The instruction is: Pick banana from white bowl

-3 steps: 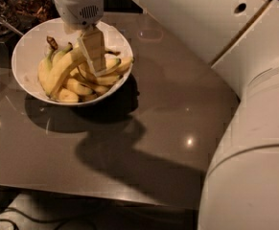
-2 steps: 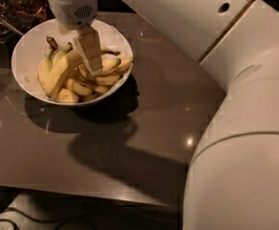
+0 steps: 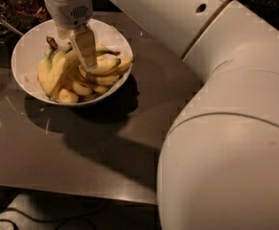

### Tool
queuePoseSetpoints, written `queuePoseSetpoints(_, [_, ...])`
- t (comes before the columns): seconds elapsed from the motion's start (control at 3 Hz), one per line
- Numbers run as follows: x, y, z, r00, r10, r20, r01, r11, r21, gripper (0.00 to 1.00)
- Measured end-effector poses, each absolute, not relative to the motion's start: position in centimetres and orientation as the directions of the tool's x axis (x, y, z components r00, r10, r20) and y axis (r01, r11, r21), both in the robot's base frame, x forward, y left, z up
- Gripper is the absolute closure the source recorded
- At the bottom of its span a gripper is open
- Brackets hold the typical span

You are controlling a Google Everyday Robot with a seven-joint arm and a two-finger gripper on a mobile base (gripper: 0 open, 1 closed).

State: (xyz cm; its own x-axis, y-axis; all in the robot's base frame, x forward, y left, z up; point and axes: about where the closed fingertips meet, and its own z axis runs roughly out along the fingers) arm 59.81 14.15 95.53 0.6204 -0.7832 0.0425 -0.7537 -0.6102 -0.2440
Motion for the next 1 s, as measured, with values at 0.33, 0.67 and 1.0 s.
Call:
queuePoseSetpoints(0.33, [60.4,14.1,94.7,0.623,-0.781,0.038,-0.755,-0.613,-0.231,0.30])
queuePoseSetpoints(0.67, [60.8,13.7,93.6,0.623,-0.782,0.031,-0.760,-0.615,-0.211,0.34])
queuePoseSetpoints(1.0, [61.1,13.2,92.7,0.621,-0.783,0.029,-0.765,-0.614,-0.194,0.32])
